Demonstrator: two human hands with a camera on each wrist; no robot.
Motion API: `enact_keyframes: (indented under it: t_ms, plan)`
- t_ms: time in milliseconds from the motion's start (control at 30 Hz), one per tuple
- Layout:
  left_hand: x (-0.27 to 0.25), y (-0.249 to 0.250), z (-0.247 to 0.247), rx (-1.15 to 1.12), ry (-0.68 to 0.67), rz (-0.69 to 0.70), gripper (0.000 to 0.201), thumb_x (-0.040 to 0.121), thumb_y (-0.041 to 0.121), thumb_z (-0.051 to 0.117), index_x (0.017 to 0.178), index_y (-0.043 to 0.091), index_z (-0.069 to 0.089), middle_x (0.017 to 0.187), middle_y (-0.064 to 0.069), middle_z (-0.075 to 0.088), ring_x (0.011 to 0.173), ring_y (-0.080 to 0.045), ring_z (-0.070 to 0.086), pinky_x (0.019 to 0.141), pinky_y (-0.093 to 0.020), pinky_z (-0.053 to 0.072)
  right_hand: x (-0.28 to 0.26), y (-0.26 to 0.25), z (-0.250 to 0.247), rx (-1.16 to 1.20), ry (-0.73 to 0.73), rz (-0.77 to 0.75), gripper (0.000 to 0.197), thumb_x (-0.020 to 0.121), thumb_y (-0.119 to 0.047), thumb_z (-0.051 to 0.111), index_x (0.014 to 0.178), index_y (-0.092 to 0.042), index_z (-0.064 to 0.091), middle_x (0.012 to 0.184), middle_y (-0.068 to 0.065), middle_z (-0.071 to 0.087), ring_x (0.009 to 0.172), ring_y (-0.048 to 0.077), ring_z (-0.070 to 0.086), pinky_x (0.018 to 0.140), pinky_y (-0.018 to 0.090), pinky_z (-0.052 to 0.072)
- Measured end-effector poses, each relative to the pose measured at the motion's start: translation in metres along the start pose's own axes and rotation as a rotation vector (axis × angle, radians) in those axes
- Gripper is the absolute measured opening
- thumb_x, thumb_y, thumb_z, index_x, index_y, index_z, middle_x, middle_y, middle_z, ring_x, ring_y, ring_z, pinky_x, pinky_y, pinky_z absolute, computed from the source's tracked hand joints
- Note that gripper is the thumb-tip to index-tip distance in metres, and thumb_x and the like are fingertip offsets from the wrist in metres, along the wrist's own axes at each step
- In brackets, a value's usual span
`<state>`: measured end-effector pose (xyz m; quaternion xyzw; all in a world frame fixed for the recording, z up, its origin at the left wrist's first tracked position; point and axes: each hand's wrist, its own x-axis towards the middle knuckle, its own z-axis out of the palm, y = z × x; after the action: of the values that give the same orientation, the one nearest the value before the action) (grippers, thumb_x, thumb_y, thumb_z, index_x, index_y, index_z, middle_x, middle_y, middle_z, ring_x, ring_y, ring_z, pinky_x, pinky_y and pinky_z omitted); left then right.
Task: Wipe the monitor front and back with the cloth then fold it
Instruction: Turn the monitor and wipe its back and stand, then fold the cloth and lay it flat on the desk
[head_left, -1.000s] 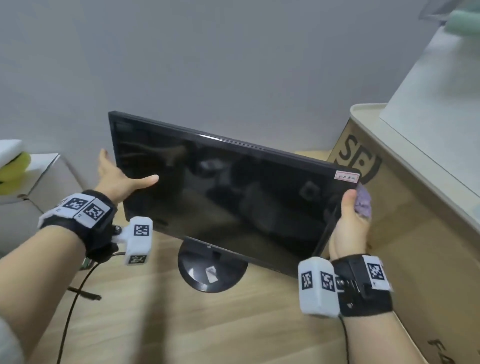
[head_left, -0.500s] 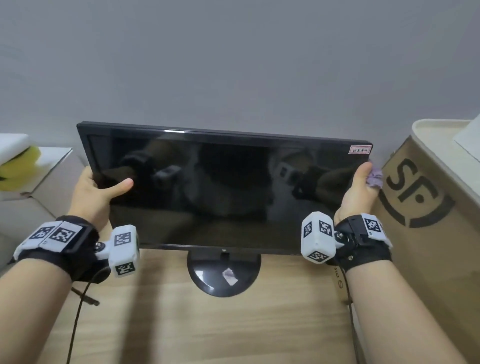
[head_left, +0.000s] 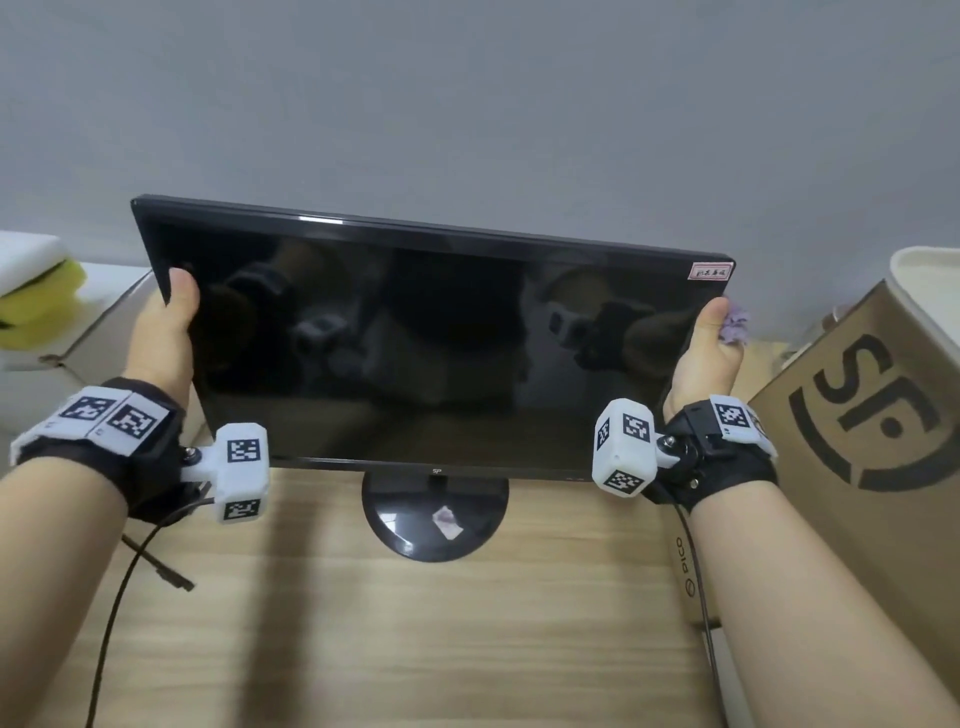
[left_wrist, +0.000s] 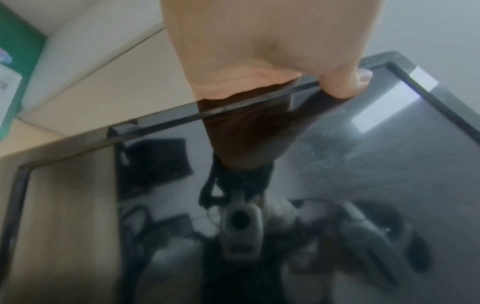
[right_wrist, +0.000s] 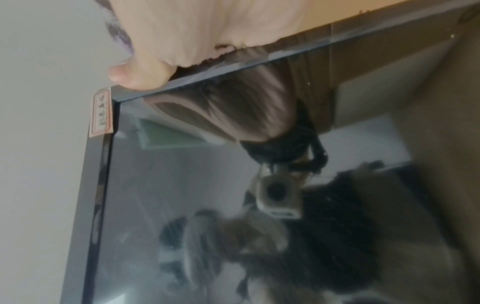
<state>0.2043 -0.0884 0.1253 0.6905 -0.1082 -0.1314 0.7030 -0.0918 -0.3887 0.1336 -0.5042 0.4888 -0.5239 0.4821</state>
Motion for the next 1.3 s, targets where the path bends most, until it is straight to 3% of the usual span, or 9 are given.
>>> enact_keyframes:
  t_ms: [133, 300, 433, 600, 767, 900, 1067, 1200, 1300]
  plan:
    - [0.004, -0.001, -0.006, 0.041, 0.005, -0.046, 0.069, 0.085, 0.063, 0.036, 0.136, 0.015, 0.042, 0.139, -0.004, 0.049, 0.128, -0.021, 0.046, 0.113, -0.041, 0.03, 0.003, -0.007, 0.004, -0.062, -0.018, -0.005, 0.042, 0.097, -0.037, 0.038, 0.121, -0.005, 0.05, 0.108, 0.005, 0.054, 0.114, 0.024, 0.053, 0.093, 0.026, 0.036]
    - [0.014, 0.002, -0.007, 0.064, -0.045, -0.117, 0.097, 0.062, 0.082, 0.045, 0.134, 0.018, 0.045, 0.141, -0.003, 0.05, 0.129, -0.021, 0.046, 0.114, -0.042, 0.029, 0.007, -0.009, 0.004, -0.11, -0.002, 0.038, 0.044, 0.097, -0.038, 0.036, 0.123, -0.005, 0.05, 0.128, 0.016, 0.055, 0.117, 0.029, 0.051, 0.09, 0.028, 0.037]
    - [0.001, -0.003, -0.008, 0.079, -0.001, -0.103, 0.081, 0.079, 0.071, 0.035, 0.137, 0.015, 0.042, 0.143, -0.005, 0.046, 0.132, -0.023, 0.043, 0.114, -0.043, 0.027, 0.001, -0.009, 0.004, -0.145, 0.009, 0.014, 0.045, 0.097, -0.039, 0.036, 0.124, -0.007, 0.05, 0.125, 0.014, 0.056, 0.108, 0.026, 0.053, 0.081, 0.019, 0.037]
    - [-0.008, -0.001, -0.005, 0.139, 0.0, -0.087, 0.07, 0.09, 0.062, 0.025, 0.137, 0.013, 0.04, 0.145, -0.007, 0.043, 0.134, -0.027, 0.04, 0.114, -0.041, 0.026, -0.01, -0.017, -0.002, -0.194, 0.01, 0.025, 0.047, 0.096, -0.042, 0.035, 0.123, -0.007, 0.051, 0.119, 0.018, 0.057, 0.112, 0.032, 0.054, 0.085, 0.03, 0.038]
    - [-0.03, -0.009, -0.011, 0.195, 0.127, -0.015, 0.057, 0.093, 0.039, 0.046, 0.137, 0.007, 0.027, 0.129, -0.013, 0.043, 0.123, -0.025, 0.043, 0.102, -0.031, 0.031, -0.036, -0.041, -0.012, -0.131, 0.027, 0.073, 0.039, 0.095, -0.042, 0.036, 0.081, -0.01, 0.054, 0.07, 0.005, 0.051, 0.062, 0.009, 0.053, 0.072, 0.031, 0.042]
    - [-0.074, -0.032, -0.028, 0.013, 0.24, -0.017, 0.05, 0.086, 0.011, 0.058, 0.13, 0.013, 0.035, 0.115, -0.004, 0.043, 0.109, -0.02, 0.045, 0.099, -0.039, 0.04, -0.093, -0.048, -0.021, -0.056, 0.051, -0.001, 0.046, 0.095, -0.041, 0.039, 0.125, -0.008, 0.045, 0.115, 0.009, 0.056, 0.106, 0.019, 0.053, 0.092, 0.027, 0.039]
    - [-0.142, -0.034, -0.034, -0.061, -0.298, -0.073, 0.024, 0.076, 0.016, 0.066, 0.093, 0.029, 0.056, 0.109, -0.002, 0.061, 0.096, -0.016, 0.06, 0.076, -0.028, 0.045, -0.178, -0.028, -0.022, -0.279, -0.657, -0.077, 0.031, 0.093, -0.025, 0.049, 0.098, 0.004, 0.06, 0.086, 0.01, 0.064, 0.083, 0.017, 0.055, 0.062, 0.005, 0.041]
    - [-0.166, -0.023, -0.044, 0.135, -0.614, 0.022, 0.08, 0.043, 0.064, 0.078, 0.114, 0.044, 0.048, 0.133, 0.008, 0.052, 0.125, -0.005, 0.047, 0.101, -0.032, 0.037, -0.233, -0.024, -0.012, -0.361, -1.133, -0.055, 0.015, 0.094, -0.02, 0.048, 0.091, -0.018, 0.062, 0.083, -0.006, 0.064, 0.08, 0.007, 0.061, 0.068, 0.005, 0.045]
    - [-0.174, -0.022, -0.059, 0.096, -0.831, -0.079, 0.098, 0.041, 0.063, 0.081, 0.126, 0.043, 0.038, 0.14, 0.004, 0.047, 0.129, -0.009, 0.044, 0.108, -0.033, 0.033, -0.264, -0.023, -0.001, -0.332, -1.402, 0.065, 0.016, 0.095, -0.023, 0.046, 0.093, -0.027, 0.062, 0.089, -0.01, 0.065, 0.082, -0.006, 0.063, 0.076, 0.007, 0.047]
